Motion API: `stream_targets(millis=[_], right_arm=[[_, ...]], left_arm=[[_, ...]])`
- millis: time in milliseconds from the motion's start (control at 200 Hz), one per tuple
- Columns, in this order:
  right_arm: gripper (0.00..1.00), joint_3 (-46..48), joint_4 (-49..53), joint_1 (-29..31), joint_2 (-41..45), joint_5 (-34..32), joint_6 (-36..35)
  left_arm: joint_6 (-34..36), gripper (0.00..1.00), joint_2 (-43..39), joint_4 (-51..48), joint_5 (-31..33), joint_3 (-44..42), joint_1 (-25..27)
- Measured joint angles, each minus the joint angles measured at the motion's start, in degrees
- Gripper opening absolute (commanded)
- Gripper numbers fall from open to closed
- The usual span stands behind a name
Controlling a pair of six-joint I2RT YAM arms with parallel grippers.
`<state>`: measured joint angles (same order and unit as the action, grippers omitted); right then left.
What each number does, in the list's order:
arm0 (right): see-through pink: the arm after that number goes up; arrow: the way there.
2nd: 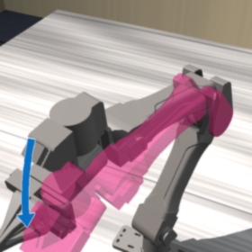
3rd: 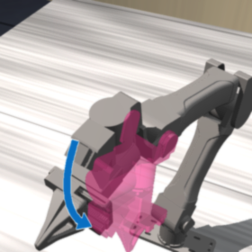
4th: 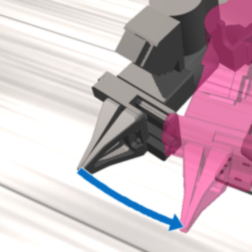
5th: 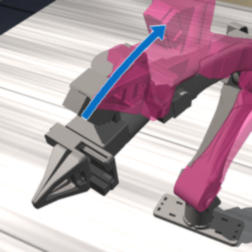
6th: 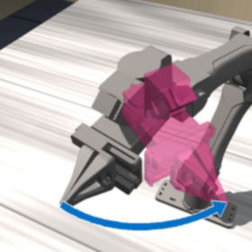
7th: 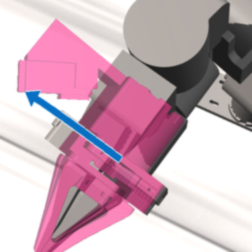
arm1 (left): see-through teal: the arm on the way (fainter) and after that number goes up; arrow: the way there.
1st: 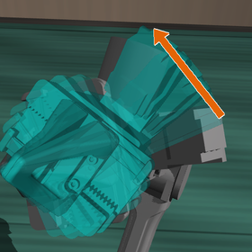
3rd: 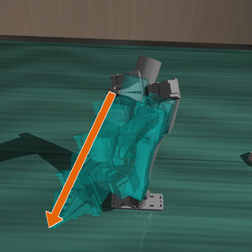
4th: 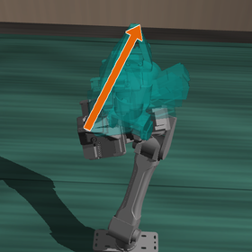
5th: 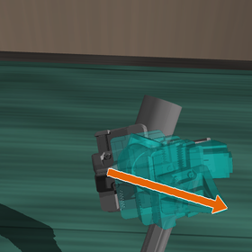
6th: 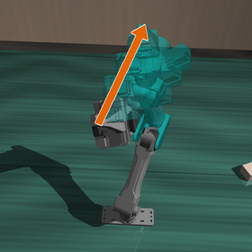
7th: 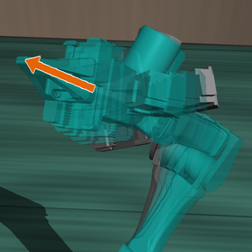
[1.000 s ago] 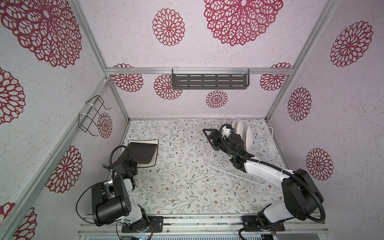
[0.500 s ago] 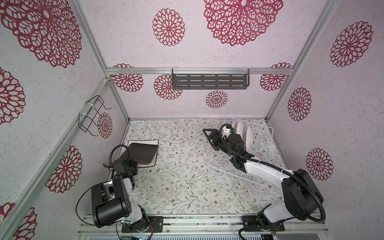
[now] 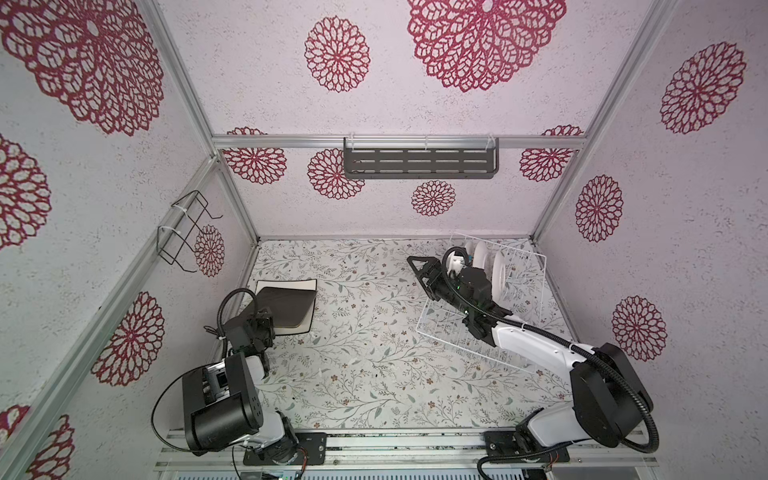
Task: Unload the plates from the dish rack
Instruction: 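Lower the dark square plate toward the white square plate with the left gripper, then set the dark square plate flat on top of the white square plate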
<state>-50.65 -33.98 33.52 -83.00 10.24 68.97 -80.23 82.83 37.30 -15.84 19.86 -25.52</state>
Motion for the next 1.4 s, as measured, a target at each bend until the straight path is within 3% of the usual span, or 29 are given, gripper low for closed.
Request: stream_targets(millis=[195,295,661,946,1401], right_arm=[[0.93,0.04,0.50,-0.11,0.00,-0.11,-0.02],[0.93,0.09,0.48,-0.28,0.00,-0.11,0.00],[0.93,0.76,-1.49,-0.37,-0.04,0.07,0.68],[0.92,0.76,-2.19,-0.37,-0.87,0.07,1.57],[0.92,0.79,-2.21,-0.37,-0.90,0.07,1.68]], left_arm=[[1.14,0.73,-2.32,-3.50,0.02,0.09,0.00],[2.45,0.84,-3.43,-6.54,-0.09,1.01,0.02],[6.34,1.00,-4.79,-16.44,-0.42,3.28,0.26],[7.98,0.97,-7.39,-21.90,0.11,3.63,1.27],[8.26,0.97,-3.17,-23.56,0.31,7.26,4.00]])
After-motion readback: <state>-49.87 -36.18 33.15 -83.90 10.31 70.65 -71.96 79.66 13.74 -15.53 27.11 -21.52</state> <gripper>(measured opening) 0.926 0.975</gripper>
